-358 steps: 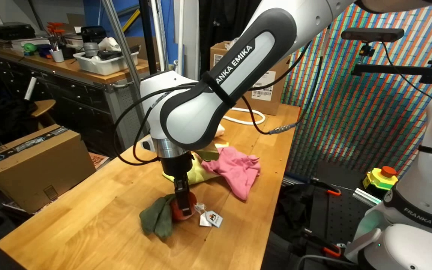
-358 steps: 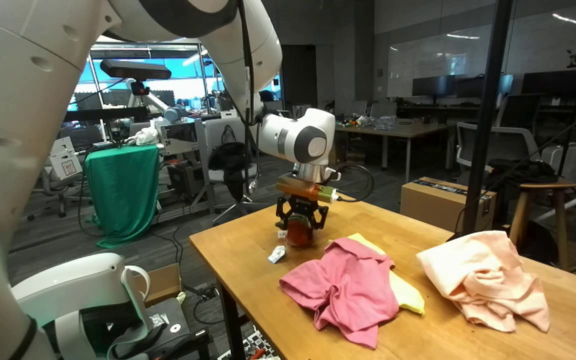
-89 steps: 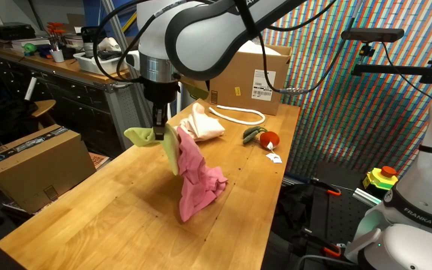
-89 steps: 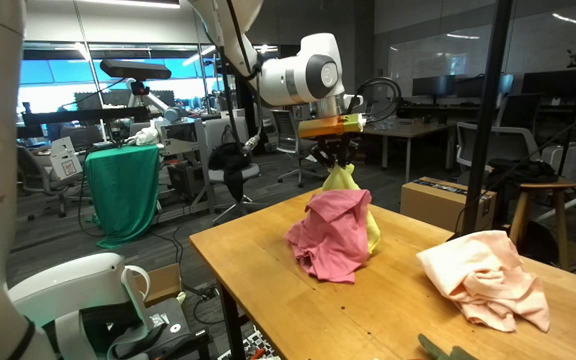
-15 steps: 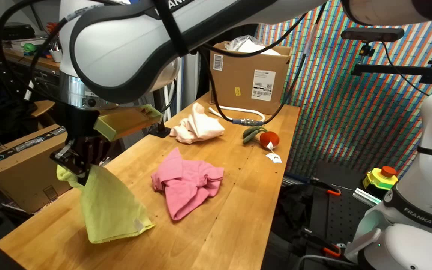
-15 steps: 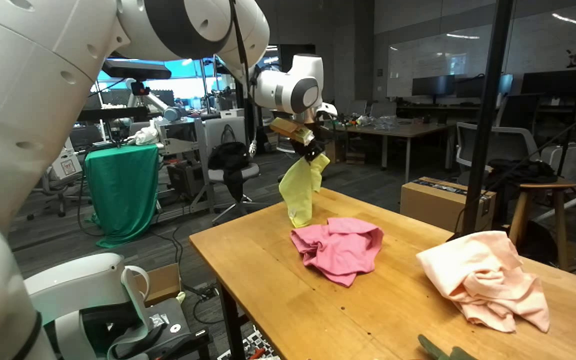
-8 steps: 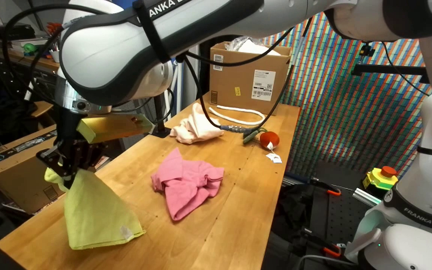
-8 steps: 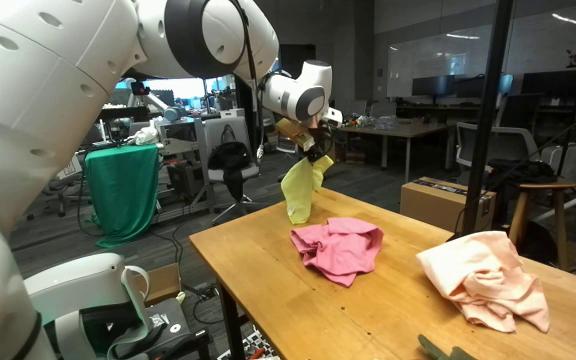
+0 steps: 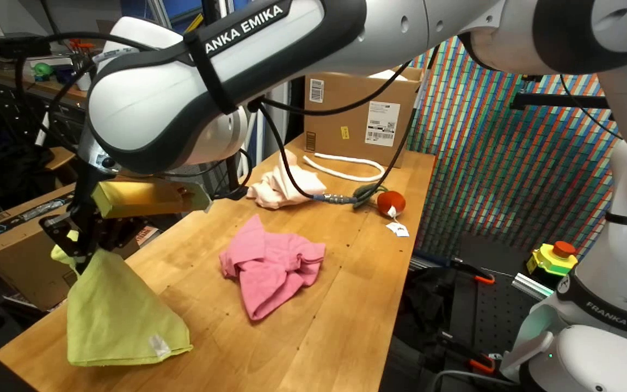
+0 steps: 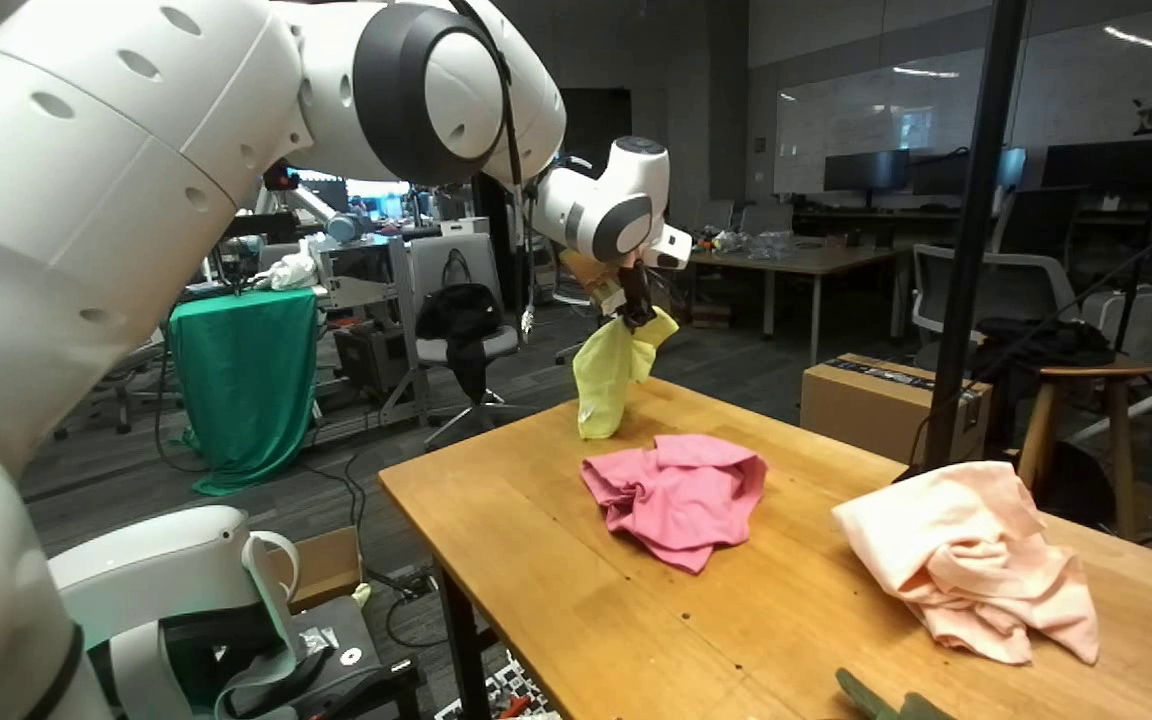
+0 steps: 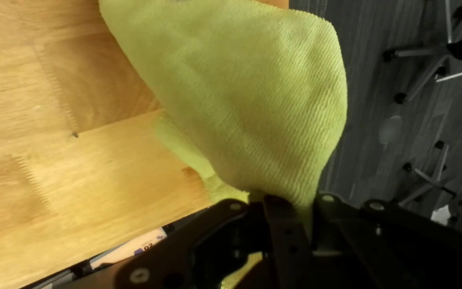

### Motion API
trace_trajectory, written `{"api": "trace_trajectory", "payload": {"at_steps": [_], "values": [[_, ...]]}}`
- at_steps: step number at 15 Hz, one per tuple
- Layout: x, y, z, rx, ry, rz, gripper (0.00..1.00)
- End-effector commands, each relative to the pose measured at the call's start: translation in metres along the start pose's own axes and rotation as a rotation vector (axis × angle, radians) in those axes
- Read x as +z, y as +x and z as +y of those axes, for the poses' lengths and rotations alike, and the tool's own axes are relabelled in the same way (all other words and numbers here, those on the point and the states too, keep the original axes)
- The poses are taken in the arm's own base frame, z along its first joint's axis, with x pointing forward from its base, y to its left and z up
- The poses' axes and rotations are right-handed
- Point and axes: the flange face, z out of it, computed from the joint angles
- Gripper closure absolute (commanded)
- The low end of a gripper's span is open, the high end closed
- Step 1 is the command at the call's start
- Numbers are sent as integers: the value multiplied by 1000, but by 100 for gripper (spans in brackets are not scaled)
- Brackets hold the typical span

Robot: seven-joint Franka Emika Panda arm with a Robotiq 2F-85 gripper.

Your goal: Separate the objects on the heap

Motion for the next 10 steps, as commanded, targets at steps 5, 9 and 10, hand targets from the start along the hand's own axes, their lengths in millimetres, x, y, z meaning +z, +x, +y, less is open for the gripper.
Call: {"api": "trace_trajectory", "payload": {"at_steps": [5,9,10], "values": [[32,-7,-1,-70,-99,-31,43],[38,-16,-3,-145,-167,-78,14],[38,-17,-4,-156,-176,-91,5]]}}
